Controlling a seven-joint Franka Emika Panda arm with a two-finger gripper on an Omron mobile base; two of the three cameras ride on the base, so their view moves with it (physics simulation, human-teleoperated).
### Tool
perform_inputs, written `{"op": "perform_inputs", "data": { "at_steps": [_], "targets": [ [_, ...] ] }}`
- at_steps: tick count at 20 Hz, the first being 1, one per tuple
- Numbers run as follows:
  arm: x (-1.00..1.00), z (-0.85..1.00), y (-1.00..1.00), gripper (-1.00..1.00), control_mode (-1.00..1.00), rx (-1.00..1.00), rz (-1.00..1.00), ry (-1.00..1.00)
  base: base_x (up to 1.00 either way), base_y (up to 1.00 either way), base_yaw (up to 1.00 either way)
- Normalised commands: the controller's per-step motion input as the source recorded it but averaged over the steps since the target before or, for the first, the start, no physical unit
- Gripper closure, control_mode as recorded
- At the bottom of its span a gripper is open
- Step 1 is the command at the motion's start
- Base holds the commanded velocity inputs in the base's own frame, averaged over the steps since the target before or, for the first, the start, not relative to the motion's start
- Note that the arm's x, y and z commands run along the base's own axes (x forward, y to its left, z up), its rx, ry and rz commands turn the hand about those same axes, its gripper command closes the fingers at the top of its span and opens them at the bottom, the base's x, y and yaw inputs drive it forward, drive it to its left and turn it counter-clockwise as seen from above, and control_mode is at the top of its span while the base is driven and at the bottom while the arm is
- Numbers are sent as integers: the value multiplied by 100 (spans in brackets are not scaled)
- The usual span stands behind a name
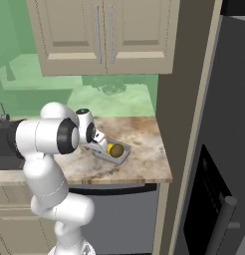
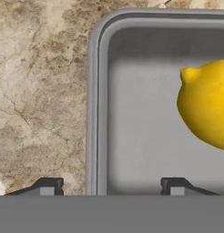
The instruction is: Take the lemon and potato out of the freezer and place them in the tupperware container on the counter. Then put the tupperware containing the vegetables back in the freezer.
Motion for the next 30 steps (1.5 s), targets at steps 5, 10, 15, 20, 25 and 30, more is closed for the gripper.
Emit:
{"op": "perform_inputs", "data": {
  "at_steps": [5,10,15,20,25,30],
  "targets": [
    [0,0,0,100,-100,0,0,0,0,0,0],
    [0,0,0,100,-100,0,0,0,0,0,0],
    [0,0,0,100,-100,-1,0,0,0,0,0],
    [-8,-6,0,100,-100,-9,3,0,0,0,0],
    [-8,37,4,100,-100,-7,16,-5,0,0,0],
    [-25,82,1,100,-100,-9,23,-3,0,0,0]
  ]
}}
